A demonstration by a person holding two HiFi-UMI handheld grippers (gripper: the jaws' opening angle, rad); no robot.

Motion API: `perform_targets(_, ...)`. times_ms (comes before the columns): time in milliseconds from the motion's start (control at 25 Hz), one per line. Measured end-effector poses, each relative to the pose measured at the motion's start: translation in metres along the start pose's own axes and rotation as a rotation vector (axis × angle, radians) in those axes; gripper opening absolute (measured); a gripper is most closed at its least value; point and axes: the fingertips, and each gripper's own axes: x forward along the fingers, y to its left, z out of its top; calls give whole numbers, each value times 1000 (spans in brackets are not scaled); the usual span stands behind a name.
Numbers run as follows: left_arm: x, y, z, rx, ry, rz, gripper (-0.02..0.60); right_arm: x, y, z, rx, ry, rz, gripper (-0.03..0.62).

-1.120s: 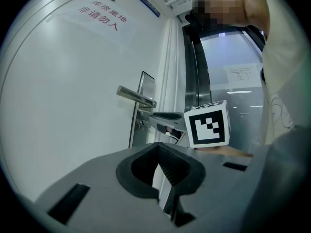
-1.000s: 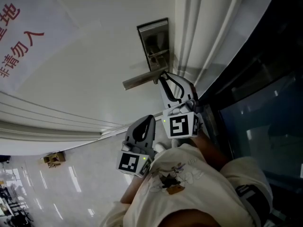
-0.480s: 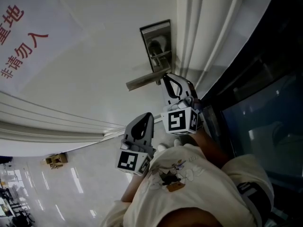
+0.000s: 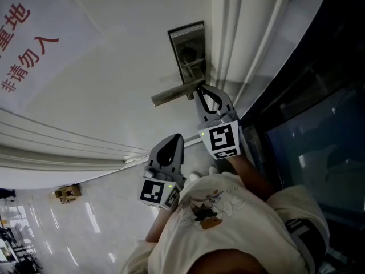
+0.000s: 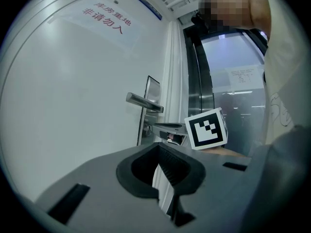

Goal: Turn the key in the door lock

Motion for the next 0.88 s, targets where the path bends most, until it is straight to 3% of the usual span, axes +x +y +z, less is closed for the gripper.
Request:
perform_targets(320, -2, 2, 2, -2, -10, 6, 3, -1, -6, -3, 284, -44, 45, 31)
perform_targets(880, 8, -3, -11, -25, 22, -43, 3, -2, -13, -5, 623, -102, 94, 35)
